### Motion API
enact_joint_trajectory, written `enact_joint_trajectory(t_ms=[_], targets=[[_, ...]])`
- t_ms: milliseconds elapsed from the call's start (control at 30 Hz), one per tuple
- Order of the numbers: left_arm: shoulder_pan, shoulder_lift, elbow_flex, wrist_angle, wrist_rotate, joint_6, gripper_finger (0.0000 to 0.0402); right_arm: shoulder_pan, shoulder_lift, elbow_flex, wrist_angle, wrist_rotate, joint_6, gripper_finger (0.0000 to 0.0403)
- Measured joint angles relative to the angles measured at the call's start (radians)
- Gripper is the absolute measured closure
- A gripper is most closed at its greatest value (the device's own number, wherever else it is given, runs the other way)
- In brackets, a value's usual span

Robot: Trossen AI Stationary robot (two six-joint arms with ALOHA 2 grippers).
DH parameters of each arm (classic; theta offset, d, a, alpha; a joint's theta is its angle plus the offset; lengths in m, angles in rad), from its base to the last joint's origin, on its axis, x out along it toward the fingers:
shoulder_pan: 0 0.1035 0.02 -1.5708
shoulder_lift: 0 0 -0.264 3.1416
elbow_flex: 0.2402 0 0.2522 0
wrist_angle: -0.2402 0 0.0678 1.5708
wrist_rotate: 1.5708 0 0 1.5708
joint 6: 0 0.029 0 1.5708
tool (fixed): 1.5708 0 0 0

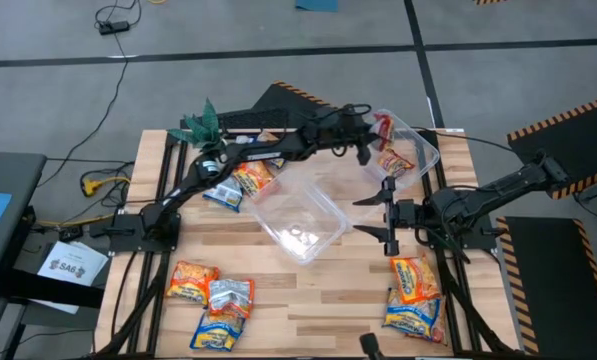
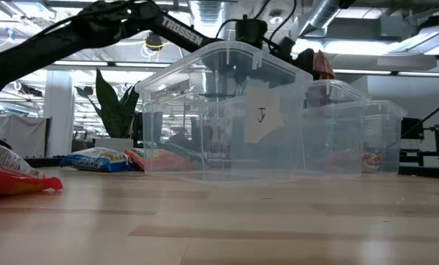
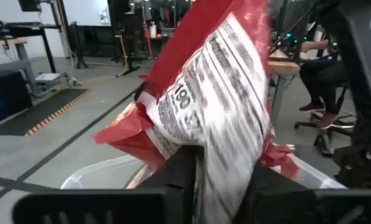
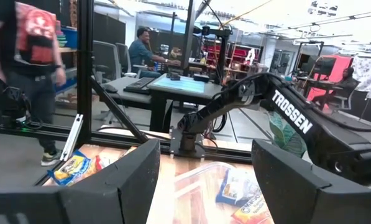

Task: Sort Maruchan noodles
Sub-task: Put the red noodle pack into the top right transparent bin

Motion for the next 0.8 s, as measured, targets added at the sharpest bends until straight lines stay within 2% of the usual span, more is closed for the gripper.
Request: enact_joint_trajectory(t_ms=[333,467,600,800], targets=[[0.001,-0.01,0.002,-0.064,-0.006,-0.026,0.0184,0.0,0.0,0.0,0.007,0.0,0.003,0.0127],[0.008,-0.037,0.003,-0.153,-0.006,-0.034,0.014,0.0,0.0,0.0,0.014,0.0,0.003,0.0127],[0.019,-0.062,0.003,-0.271,0.007,-0.042,0.0121,0.0,0.0,0.0,0.019,0.0,0.003,0.0127],[0.024,-0.11,0.003,-0.395,-0.002,-0.007,0.0122,0.0,0.0,0.0,0.019,0.0,0.003,0.0127]])
